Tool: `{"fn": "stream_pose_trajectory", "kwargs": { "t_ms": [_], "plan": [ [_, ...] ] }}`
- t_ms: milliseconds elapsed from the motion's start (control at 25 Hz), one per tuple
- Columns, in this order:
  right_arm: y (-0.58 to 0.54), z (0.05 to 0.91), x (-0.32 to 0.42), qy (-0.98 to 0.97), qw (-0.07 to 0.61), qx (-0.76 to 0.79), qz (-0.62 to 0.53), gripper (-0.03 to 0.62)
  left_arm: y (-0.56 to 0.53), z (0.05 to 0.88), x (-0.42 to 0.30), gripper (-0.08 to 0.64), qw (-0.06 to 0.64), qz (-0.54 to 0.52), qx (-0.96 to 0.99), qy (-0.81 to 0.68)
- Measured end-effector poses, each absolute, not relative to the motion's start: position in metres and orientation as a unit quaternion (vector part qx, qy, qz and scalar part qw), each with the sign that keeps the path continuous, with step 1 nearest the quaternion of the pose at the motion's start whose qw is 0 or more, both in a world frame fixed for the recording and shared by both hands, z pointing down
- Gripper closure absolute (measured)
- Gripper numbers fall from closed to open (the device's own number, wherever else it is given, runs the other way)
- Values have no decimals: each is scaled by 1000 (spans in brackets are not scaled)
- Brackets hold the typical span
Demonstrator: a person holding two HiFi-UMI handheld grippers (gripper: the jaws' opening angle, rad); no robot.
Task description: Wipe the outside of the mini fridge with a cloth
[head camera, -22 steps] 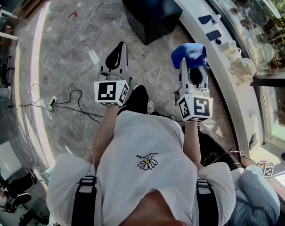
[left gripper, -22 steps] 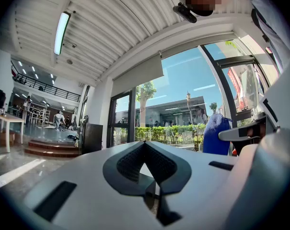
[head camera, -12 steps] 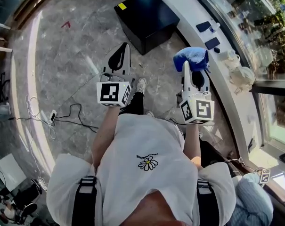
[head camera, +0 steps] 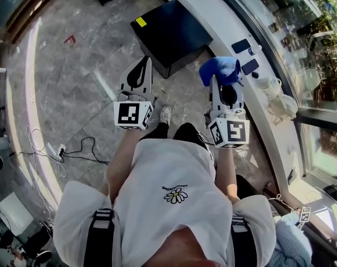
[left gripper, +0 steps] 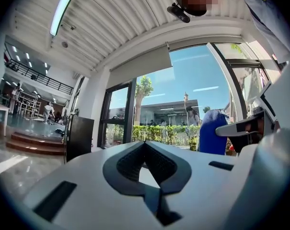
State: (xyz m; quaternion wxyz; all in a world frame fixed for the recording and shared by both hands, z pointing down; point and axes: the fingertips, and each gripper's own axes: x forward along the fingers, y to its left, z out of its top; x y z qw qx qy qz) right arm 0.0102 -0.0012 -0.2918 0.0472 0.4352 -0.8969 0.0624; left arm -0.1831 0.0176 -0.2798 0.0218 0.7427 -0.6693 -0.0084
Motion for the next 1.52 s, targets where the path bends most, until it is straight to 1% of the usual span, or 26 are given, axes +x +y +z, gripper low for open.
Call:
{"fn": "stream_pose_trajectory", "kwargs": {
  "t_ms": [520,640,720,800,880,1080,1240,1360,1520],
  "plan": [
    [-48,-279,11,-910,75,403,57,520,-11,-253,-172,555,39,-2,716,-697],
    [-60,-253,12,-915,83,387,71,520,-22,-231,-174,555,71,-8,701,-709],
    [-64,-219,12,-922,86,370,79,520,-26,-205,-174,555,67,-2,699,-712],
    [-75,-173,11,-926,82,361,75,520,-35,-167,-176,555,44,6,697,-716],
    [-86,-119,8,-929,74,357,65,520,-38,-113,-183,555,36,5,689,-724],
    [-104,61,4,-947,58,313,49,520,-36,70,-196,555,17,28,680,-732],
    [-132,182,-5,-952,28,305,3,520,-53,213,-214,555,32,-7,671,-740],
    [-122,248,-22,-958,-21,287,-2,520,-43,278,-225,555,5,-13,672,-741],
    [-114,292,-29,-966,-87,241,25,520,-46,319,-225,555,-32,-22,678,-734]
  ]
}}
